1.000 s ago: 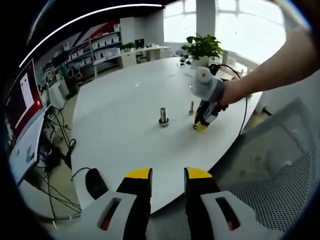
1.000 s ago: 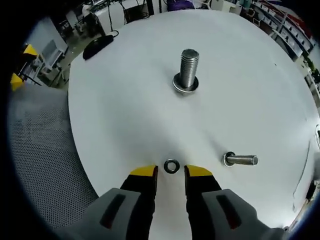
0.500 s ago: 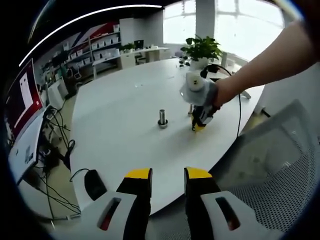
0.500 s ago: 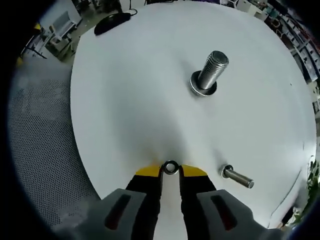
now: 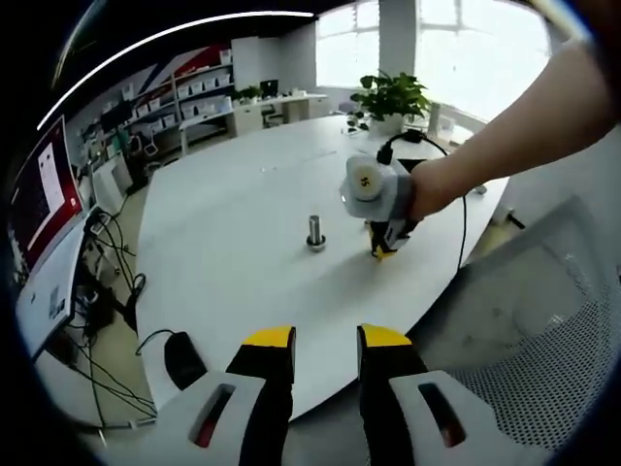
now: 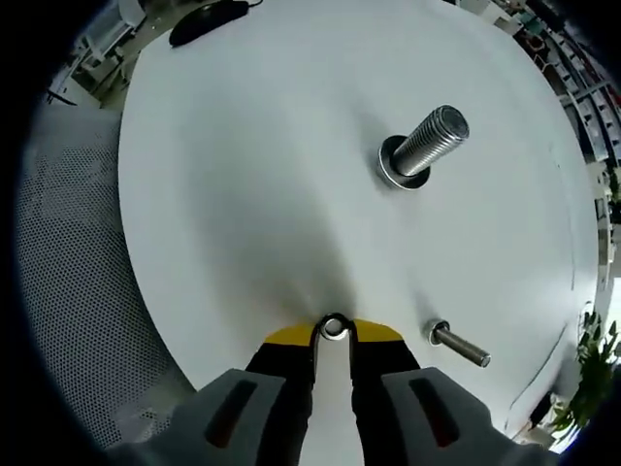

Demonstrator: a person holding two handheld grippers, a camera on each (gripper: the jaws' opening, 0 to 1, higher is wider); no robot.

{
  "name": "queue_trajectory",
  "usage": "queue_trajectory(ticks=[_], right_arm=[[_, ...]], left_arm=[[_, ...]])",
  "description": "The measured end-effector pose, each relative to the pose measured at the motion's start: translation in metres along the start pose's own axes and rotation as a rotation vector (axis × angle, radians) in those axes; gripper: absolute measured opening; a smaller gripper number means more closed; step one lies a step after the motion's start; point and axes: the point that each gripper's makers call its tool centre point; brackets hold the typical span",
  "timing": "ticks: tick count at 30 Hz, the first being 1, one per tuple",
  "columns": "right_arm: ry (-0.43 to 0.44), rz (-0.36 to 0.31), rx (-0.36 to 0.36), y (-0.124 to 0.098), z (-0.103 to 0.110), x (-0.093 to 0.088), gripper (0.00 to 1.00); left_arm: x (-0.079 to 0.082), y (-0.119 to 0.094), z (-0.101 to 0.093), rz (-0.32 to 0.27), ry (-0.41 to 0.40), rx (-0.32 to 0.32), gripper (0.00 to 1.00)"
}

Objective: Place the washer onto the threaded stud by aligning its center hole with the stud, sliding it down to the base, and recovering from edge contact or off-axis alignment until the washer reaches the visible bottom stop.

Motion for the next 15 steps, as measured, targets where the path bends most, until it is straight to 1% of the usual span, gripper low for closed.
queue_trajectory(ticks=[3, 4, 5, 7, 9, 11, 12, 15], right_arm=[[0.036, 0.001, -0.002, 0.001, -0.003, 0.001, 0.16], [0.026, 0.019, -0.014, 0.002, -0.003, 0.001, 0.16], [0.001, 0.064, -0.040, -0.002, 0.002, 0.000, 0.16], [-0.012, 0.099, -0.052, -0.003, 0.006, 0.002, 0.15], [0.020, 0.102, -0.043, -0.004, 0.006, 0.002, 0.15], [0.105, 0.080, -0.010, -0.005, 0.005, 0.001, 0.15], [0.149, 0.054, 0.012, -0.005, 0.003, 0.002, 0.15], [0.167, -0.008, 0.039, -0.010, 0.006, 0.001, 0.16]], left_arm=[[0.000, 0.000, 0.000, 0.001, 0.005, -0.002, 0.23], [0.000, 0.000, 0.000, 0.001, 0.005, -0.001, 0.23], [0.000, 0.000, 0.000, 0.000, 0.002, 0.001, 0.23], [0.001, 0.000, 0.000, -0.003, 0.000, 0.001, 0.23], [0.000, 0.000, -0.001, 0.001, 0.004, -0.002, 0.23], [-0.002, 0.000, -0.002, 0.007, 0.005, -0.007, 0.23], [-0.002, 0.001, -0.002, 0.009, 0.006, -0.007, 0.23], [-0.001, 0.000, -0.001, 0.007, 0.001, -0.006, 0.23]])
Point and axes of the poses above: the point that each gripper's makers call its tool centre point, and the gripper's own axes: y roughly forward along the fingers, z roughly to its left, x roughly out of its top, and after that the axes turned 6 degrees about x, right-handed
